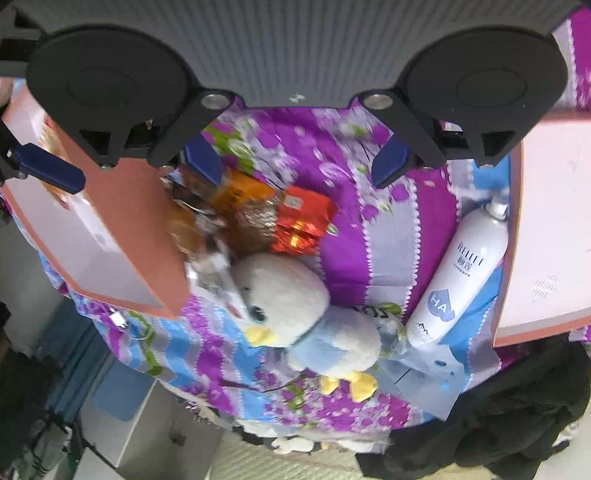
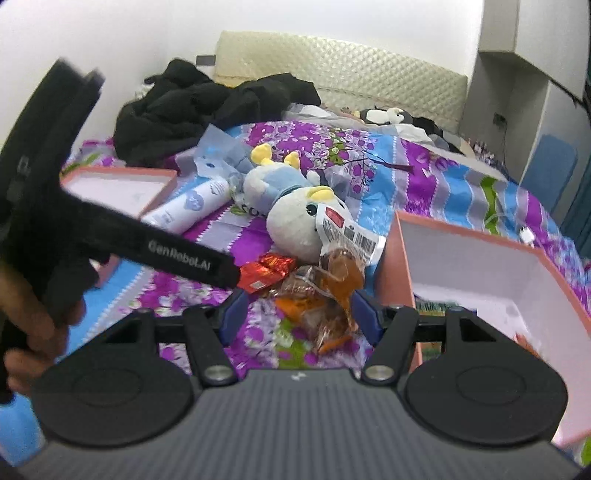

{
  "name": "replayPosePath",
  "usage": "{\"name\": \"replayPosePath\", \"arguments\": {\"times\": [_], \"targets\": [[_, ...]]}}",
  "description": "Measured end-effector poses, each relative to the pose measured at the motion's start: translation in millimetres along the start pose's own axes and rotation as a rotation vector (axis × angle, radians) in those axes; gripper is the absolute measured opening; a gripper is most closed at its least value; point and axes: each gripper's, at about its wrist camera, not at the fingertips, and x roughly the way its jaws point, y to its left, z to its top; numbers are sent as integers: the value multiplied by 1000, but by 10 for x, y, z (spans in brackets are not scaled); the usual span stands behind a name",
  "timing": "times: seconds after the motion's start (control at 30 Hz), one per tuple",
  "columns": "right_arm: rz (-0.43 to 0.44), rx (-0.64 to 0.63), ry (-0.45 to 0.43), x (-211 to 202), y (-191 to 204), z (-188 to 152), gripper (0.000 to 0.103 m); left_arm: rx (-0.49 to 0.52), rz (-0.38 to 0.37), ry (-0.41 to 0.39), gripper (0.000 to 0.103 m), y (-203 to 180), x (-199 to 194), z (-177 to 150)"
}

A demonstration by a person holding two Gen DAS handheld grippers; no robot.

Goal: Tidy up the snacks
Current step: 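Grasp the red foil snack with the left tool while the right reaches a clear bag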

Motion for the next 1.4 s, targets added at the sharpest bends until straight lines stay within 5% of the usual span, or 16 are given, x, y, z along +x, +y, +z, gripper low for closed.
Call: {"name": "replayPosePath", "arguments": {"times": [0.6, 0.67, 0.77, 0.87, 1.07, 1.4], "targets": [[-196, -215, 80, 1180, 71, -39, 61, 37, -134, 85, 88, 135, 1383, 431], [-195, -227, 83, 1237, 68, -36, 51, 42, -132, 89, 83, 131, 1464, 432], [-188, -234, 89, 1276, 83, -22, 49, 41, -106, 101, 75, 118, 1578, 401], [-185, -235, 85, 1246, 99, -23, 46, 73, -59, 85, 59, 72, 1574, 386], [-180, -229, 79, 1087, 94, 1, 42, 42, -63, 80, 58, 119, 1383, 396], [-119, -187, 59, 477, 162, 55, 40, -30, -21, 91, 58, 111, 491, 34]]}}
